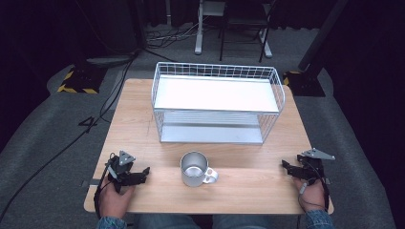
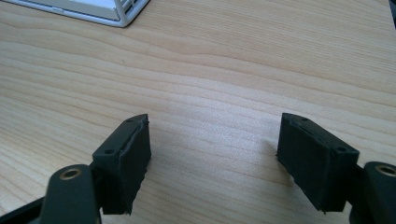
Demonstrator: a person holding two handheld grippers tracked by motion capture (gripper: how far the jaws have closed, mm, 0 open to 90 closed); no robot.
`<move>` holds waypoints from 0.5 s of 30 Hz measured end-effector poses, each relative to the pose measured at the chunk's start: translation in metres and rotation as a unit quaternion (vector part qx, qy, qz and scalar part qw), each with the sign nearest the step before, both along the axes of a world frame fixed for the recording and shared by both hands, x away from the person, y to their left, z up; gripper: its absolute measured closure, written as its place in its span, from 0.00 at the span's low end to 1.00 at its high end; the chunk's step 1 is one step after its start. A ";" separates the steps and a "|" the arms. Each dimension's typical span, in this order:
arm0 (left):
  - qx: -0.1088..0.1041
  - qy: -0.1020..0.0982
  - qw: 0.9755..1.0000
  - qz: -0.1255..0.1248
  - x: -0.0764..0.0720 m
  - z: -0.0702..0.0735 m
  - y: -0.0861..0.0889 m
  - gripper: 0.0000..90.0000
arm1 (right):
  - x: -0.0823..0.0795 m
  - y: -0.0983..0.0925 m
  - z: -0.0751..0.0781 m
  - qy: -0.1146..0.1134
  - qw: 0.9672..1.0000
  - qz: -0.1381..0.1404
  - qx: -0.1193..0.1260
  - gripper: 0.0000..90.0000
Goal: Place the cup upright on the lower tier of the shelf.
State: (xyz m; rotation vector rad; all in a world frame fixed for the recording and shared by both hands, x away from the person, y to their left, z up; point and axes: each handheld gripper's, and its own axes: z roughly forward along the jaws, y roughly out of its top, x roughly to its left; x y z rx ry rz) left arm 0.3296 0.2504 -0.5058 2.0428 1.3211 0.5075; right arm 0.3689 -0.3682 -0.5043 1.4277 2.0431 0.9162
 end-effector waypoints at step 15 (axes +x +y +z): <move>-0.001 0.002 1.000 0.001 0.000 0.000 0.000 0.17 | -0.002 0.001 0.000 0.000 1.000 0.007 0.006 0.33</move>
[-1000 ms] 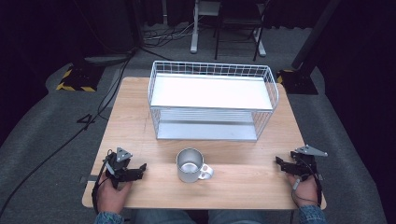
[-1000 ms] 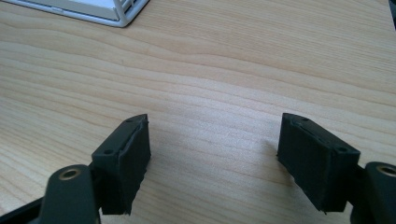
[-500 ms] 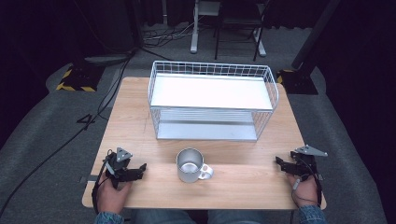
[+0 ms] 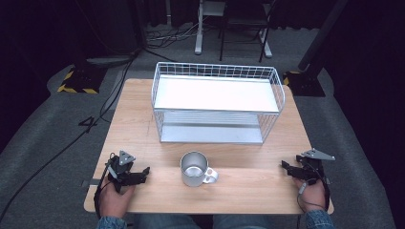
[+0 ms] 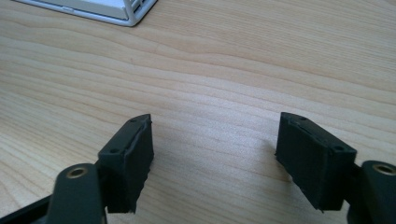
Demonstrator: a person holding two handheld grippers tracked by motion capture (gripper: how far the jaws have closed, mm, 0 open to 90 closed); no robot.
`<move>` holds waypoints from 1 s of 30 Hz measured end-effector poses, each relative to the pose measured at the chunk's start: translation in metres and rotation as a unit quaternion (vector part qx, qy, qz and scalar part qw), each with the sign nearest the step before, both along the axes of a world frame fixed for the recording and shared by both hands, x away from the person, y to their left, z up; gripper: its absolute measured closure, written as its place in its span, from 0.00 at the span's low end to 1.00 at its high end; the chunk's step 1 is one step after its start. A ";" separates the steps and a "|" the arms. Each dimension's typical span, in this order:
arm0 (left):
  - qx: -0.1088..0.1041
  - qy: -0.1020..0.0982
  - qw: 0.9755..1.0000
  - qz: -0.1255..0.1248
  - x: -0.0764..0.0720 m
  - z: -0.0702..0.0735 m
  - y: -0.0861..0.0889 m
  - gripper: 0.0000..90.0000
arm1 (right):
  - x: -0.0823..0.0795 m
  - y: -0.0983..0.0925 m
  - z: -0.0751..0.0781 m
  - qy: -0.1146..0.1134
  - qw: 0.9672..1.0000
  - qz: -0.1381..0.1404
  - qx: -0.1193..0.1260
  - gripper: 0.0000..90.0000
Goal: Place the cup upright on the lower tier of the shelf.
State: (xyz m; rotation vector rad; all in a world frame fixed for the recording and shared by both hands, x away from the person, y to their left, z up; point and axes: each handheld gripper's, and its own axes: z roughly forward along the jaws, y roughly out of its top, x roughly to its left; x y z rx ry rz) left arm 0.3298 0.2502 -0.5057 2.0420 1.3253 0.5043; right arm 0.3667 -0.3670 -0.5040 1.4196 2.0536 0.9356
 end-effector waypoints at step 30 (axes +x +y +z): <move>0.001 0.000 1.000 0.004 0.003 0.000 -0.001 0.17 | -0.036 0.059 0.061 -0.049 0.991 0.095 0.074 0.36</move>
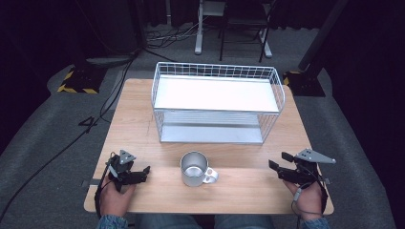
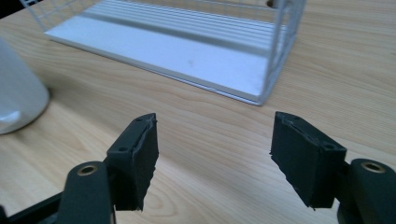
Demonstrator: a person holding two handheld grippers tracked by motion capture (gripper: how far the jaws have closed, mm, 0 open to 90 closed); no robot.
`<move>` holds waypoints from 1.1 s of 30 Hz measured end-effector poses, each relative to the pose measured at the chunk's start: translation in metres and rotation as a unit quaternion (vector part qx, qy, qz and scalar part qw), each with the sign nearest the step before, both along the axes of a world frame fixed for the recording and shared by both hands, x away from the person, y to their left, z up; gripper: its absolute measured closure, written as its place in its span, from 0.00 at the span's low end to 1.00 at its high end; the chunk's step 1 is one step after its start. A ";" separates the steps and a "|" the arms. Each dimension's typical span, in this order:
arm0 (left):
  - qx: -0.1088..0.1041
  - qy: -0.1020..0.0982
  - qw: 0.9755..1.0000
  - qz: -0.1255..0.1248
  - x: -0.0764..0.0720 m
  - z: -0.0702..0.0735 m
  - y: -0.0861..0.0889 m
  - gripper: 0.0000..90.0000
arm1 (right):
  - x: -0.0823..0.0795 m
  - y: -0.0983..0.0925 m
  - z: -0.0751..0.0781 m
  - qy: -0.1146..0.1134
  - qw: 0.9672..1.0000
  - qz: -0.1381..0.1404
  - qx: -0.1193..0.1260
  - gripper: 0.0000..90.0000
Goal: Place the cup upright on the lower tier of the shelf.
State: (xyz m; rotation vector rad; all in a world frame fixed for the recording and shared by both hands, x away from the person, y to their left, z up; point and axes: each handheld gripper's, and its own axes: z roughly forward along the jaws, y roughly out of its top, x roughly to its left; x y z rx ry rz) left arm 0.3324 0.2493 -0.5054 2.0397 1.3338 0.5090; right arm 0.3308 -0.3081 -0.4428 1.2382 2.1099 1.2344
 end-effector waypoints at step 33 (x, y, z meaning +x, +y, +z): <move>0.000 0.000 1.000 0.000 0.000 0.000 0.000 0.17 | -0.020 0.098 0.019 0.000 0.988 0.157 0.005 0.36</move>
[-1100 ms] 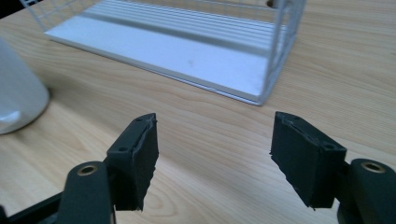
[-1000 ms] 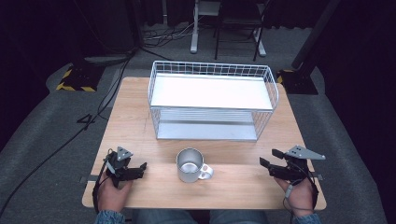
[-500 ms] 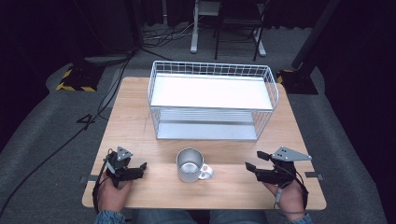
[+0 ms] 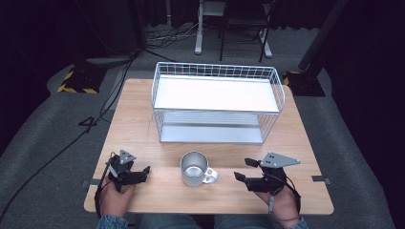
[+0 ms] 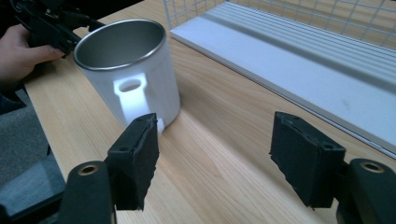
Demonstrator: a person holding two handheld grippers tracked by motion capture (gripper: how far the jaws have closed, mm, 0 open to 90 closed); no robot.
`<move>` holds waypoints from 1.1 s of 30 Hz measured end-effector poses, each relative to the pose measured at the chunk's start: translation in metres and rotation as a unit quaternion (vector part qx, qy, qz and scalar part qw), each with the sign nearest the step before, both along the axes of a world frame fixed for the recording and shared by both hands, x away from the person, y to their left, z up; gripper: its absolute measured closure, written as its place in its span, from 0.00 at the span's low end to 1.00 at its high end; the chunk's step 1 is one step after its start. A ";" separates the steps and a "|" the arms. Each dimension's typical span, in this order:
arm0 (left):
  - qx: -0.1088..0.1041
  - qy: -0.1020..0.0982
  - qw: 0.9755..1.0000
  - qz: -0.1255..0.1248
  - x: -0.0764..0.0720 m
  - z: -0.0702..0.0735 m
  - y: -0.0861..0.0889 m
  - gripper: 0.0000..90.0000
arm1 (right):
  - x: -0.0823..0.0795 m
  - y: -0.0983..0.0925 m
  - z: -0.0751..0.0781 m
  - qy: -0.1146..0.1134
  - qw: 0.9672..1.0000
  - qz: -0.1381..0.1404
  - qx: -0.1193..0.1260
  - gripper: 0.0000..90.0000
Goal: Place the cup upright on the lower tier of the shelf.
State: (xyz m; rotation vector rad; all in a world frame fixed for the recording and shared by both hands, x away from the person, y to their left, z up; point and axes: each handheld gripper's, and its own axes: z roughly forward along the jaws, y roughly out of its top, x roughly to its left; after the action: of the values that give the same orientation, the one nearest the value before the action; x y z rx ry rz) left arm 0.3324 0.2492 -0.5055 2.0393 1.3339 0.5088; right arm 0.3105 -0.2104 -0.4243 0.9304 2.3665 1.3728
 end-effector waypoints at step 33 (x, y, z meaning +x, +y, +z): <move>0.000 0.000 1.000 0.000 0.000 0.000 0.000 0.17 | 0.010 0.072 -0.019 0.036 0.993 0.101 -0.045 0.60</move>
State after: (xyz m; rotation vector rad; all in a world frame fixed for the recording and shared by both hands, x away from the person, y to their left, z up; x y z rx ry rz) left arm 0.3324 0.2493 -0.5055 2.0396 1.3338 0.5090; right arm 0.3206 -0.1386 -0.4431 0.7444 2.6148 1.3069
